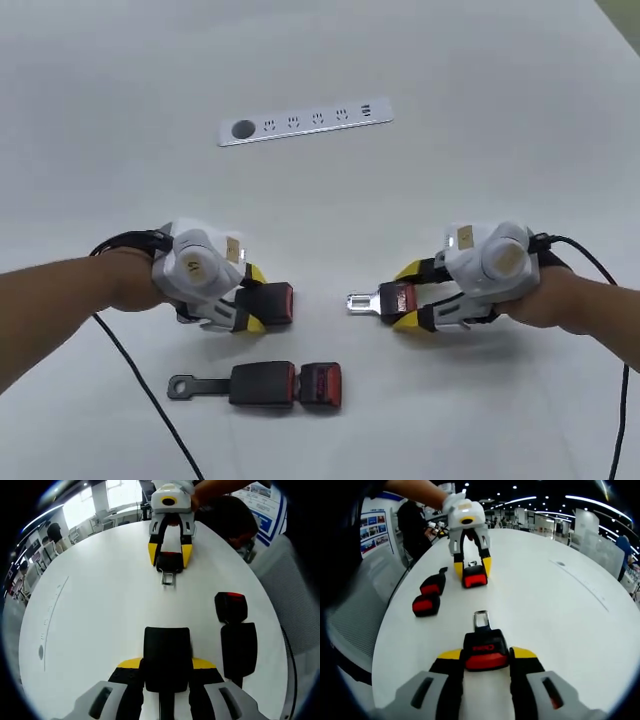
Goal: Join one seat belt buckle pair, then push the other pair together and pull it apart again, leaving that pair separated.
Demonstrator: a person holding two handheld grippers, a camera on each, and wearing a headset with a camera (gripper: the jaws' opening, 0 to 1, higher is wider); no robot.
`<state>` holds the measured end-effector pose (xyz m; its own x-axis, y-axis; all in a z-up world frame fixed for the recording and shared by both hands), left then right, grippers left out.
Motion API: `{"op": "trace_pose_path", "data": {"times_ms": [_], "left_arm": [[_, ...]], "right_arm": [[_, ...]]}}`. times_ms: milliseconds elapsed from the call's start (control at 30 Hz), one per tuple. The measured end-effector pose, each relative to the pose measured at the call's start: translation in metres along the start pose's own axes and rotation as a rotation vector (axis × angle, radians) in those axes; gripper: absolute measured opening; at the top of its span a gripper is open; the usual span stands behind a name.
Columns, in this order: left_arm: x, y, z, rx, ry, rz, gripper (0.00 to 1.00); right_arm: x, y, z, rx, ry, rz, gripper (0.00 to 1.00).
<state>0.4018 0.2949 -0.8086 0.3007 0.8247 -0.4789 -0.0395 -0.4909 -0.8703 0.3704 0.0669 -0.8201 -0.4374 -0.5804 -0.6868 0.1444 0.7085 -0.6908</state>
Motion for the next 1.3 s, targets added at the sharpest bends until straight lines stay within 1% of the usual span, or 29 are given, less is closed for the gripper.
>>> {"op": "trace_pose_path", "data": {"times_ms": [367, 633, 867, 1067, 1233, 1300], "left_arm": [[0.001, 0.000, -0.001, 0.001, 0.001, -0.001, 0.35], [0.001, 0.000, 0.000, 0.001, 0.000, 0.001, 0.35], [0.001, 0.000, 0.000, 0.001, 0.000, 0.001, 0.35], [0.001, 0.000, 0.000, -0.001, -0.001, -0.001, 0.35], [0.001, 0.000, 0.000, -0.002, -0.008, 0.004, 0.36], [0.001, 0.000, 0.001, -0.006, -0.019, 0.006, 0.35]], "right_arm": [[0.013, -0.014, 0.002, 0.013, 0.002, -0.004, 0.37], [0.021, -0.026, -0.003, 0.020, 0.007, -0.010, 0.37], [0.029, -0.033, 0.000, 0.024, 0.006, -0.022, 0.37], [0.029, -0.035, 0.000, 0.030, 0.010, -0.027, 0.37], [0.028, -0.035, 0.001, 0.032, 0.013, -0.015, 0.37], [0.027, -0.035, 0.000, 0.032, -0.001, -0.021, 0.38]]}}
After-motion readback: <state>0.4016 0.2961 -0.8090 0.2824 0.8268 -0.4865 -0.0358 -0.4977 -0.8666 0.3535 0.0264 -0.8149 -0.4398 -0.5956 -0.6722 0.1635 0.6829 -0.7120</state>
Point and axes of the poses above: the centre of the closed fingertips' face, and the gripper's own axes: y roughly forward along the fingers, z roughly to its right, x roughly out of its underside, the point moved 6 cm from there along -y, roughly backward along the fingers, and after that the axes turned 14 degrees about y, right-handed, at the moved point
